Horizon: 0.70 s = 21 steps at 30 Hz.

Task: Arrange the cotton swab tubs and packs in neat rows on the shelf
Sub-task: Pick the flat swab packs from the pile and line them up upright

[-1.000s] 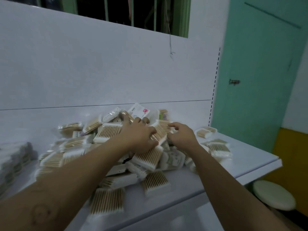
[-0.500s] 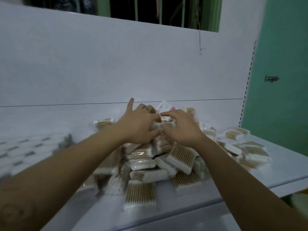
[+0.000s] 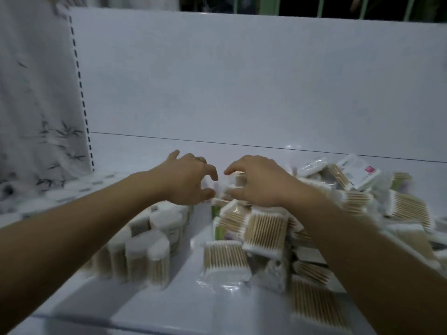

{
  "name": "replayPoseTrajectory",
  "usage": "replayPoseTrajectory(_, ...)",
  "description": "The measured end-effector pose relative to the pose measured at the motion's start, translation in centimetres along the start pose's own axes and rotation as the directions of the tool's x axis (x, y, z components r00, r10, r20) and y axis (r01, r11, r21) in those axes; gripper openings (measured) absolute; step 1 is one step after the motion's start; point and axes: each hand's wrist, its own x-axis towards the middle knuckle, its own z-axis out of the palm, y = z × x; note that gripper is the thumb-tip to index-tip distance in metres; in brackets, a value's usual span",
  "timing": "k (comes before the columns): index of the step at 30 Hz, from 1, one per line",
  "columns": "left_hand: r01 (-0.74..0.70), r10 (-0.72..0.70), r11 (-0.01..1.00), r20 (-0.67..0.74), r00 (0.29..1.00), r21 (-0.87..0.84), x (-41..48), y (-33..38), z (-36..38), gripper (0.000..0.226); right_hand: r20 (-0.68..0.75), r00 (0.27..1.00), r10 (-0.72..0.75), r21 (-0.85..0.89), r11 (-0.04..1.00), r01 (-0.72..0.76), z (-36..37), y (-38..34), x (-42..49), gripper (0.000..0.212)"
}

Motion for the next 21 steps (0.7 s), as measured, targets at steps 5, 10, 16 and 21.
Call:
replayPoseTrajectory(5, 0.048, -0.045, 0.997, 0.063, 0.997, -0.058, 0.5, -3.5, 1.4, 0.044, 0.305, 0.952, 0.027, -0.141, 0.990, 0.017, 2.1, -2.9, 5.3, 0.053)
replayPoseTrajectory(10, 0.028, -0.019, 0.994, 0.085, 0.996, -0.102, 1.5, -6.0, 2.0, 0.044, 0.438, 0.891, 0.122, -0.253, 0.967, -0.008, 4.2, -3.5, 9.4, 0.048)
replayPoseTrajectory(16, -0.050, 0.068, 0.984, 0.097, 0.993, -0.172, 2.5, -8.1, 2.6, 0.045, 0.520, 0.822, 0.232, -0.393, 0.919, -0.011, 7.9, -3.9, 10.9, 0.064)
replayPoseTrajectory(21, -0.116, 0.135, 0.969, 0.075, 0.988, -0.218, 3.2, -8.7, 2.7, 0.041, 0.451, 0.840, 0.303, -0.409, 0.906, -0.108, 8.5, -4.0, 10.9, 0.042)
